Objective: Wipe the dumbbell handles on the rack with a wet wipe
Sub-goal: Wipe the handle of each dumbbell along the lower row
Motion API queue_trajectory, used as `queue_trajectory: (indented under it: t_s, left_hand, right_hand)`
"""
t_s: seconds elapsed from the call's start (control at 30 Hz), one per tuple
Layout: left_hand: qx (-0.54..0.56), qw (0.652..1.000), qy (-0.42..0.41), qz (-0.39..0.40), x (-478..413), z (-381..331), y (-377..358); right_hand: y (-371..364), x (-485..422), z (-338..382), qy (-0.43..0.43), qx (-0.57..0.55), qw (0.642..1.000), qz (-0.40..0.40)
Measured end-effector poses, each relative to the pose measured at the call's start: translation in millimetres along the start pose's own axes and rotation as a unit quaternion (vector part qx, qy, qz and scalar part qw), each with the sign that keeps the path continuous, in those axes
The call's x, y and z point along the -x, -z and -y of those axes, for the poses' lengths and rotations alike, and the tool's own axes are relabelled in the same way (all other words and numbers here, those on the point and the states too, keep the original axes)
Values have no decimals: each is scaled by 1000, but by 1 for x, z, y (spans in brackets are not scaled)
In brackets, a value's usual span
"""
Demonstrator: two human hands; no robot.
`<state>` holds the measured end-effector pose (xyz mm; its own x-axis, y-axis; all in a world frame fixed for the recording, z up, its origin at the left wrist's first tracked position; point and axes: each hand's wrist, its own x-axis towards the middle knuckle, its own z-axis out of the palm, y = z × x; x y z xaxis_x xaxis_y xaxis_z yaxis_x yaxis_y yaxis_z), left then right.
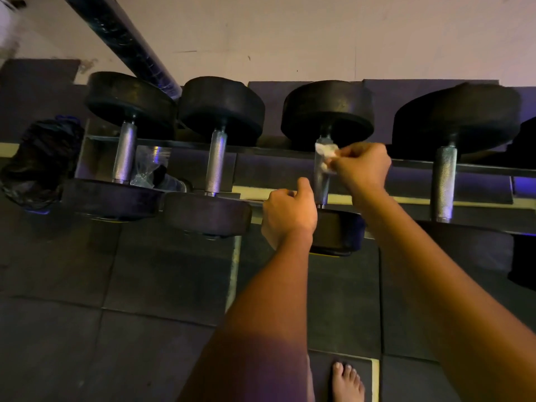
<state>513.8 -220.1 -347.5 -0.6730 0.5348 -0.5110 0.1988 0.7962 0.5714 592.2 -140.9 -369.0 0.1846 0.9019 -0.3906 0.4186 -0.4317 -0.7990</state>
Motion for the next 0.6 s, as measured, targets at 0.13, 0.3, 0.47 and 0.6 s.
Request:
queue_trajectory:
  t_s: [0.13,0.3,0.47,0.6]
  left_hand:
    - [-1,1000,-9,4,2,0,0]
    - [-9,1000,5,-12,-1,1,-3]
    - [-13,1000,9,-16,-2,1,-3]
    - [-12,1000,-2,-7,1,-2,-2]
  right_hand:
    - [-7,-14,13,27,-4,999,-29]
    - [4,24,-8,-6,59,998,24]
    - [2,36,-12,-5,102,994,40]
    - [-13,4,10,70,94,993,-11]
